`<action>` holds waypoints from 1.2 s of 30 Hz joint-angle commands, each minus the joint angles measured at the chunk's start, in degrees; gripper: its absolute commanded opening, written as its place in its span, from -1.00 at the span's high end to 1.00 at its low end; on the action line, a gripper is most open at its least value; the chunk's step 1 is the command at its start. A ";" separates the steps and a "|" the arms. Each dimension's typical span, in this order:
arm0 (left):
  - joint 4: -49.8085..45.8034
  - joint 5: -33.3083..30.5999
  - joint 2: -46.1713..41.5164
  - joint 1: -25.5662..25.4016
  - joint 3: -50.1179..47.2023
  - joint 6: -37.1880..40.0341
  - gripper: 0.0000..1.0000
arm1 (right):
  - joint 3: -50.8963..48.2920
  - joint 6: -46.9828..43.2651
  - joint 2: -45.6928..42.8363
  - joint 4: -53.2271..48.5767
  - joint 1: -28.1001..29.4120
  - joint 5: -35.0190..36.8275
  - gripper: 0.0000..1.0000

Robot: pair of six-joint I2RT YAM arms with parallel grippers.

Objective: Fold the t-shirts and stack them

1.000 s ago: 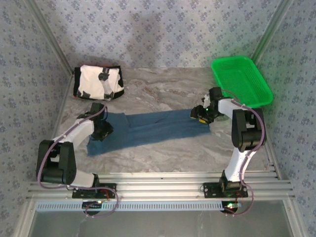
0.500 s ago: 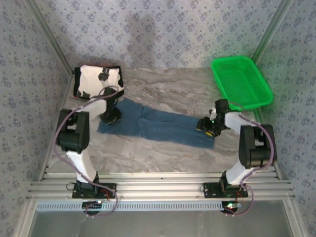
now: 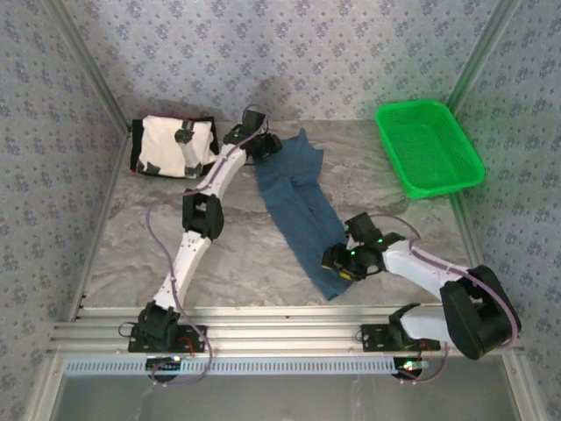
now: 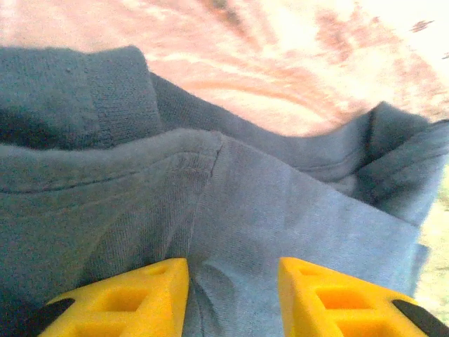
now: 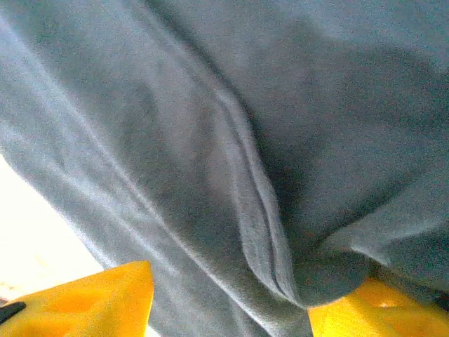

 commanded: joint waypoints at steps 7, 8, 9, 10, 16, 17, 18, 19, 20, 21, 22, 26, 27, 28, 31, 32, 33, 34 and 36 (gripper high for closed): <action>11.45 8.93 4.70 2.66 -4.28 -11.64 0.19 | 4.53 24.00 11.39 14.43 18.71 3.36 -0.23; 11.92 8.76 4.77 2.89 -4.39 -11.79 0.18 | 5.42 25.37 12.40 15.80 20.35 4.08 -0.23; 12.34 8.74 4.96 3.22 -4.37 -11.91 0.18 | 6.74 26.97 13.79 16.89 22.37 4.95 -0.23; 12.64 8.91 5.16 3.58 -4.38 -12.29 0.18 | 8.49 28.22 15.14 17.58 23.69 5.66 -0.23; 13.77 9.68 4.40 5.33 -4.11 -12.37 0.18 | 15.81 35.70 19.91 19.05 30.12 9.78 -0.30; 13.72 9.78 4.02 5.60 -3.97 -12.22 0.17 | 16.75 36.74 19.95 19.00 30.86 10.49 -0.32; 13.64 9.86 3.12 5.93 -3.95 -11.72 0.10 | 17.93 37.80 19.68 18.68 31.74 11.32 -0.33; 13.59 9.69 1.99 6.22 -3.95 -10.69 -0.03 | 19.41 38.54 19.08 17.39 32.69 12.44 -0.36; 13.12 9.46 0.82 6.55 -3.87 -10.04 -0.12 | 21.07 38.66 18.27 15.54 33.61 13.73 -0.39; 13.04 9.99 -0.66 7.13 -3.86 -9.98 -0.17 | 23.17 38.47 17.15 12.75 34.66 15.55 -0.45; 13.34 11.37 -2.57 7.78 -3.72 -10.51 -0.23 | 25.21 37.99 15.97 9.69 35.62 17.00 -0.49; 11.10 15.10 -11.60 9.46 -3.52 -10.27 -0.36 | 32.32 35.21 10.32 -2.15 38.30 22.08 -0.63; 8.79 15.93 -14.67 9.90 -3.52 -9.29 -0.36 | 33.64 32.96 8.77 -5.79 38.36 22.27 -0.64; 5.68 16.67 -17.84 10.38 -3.52 -7.64 -0.36 | 34.23 30.20 7.13 -8.98 38.12 20.76 -0.64; -8.80 17.13 -26.90 10.99 -4.41 0.06 -0.37 | 34.34 20.54 2.47 -19.72 35.34 16.09 -0.63; -12.54 17.05 -29.65 10.83 -5.76 2.73 -0.37 | 33.90 17.72 1.33 -23.01 34.02 15.01 -0.63; -16.59 16.67 -33.09 10.44 -8.24 5.93 -0.37 | 32.43 14.29 0.03 -25.39 31.98 12.27 -0.62; -20.09 15.84 -36.74 9.99 -12.21 8.99 -0.38 | 30.41 11.25 -1.08 -25.21 29.79 8.87 -0.62; -21.84 14.64 -45.78 8.35 -26.10 13.45 -0.38 | 25.53 6.23 -2.90 -22.66 26.42 4.29 -0.58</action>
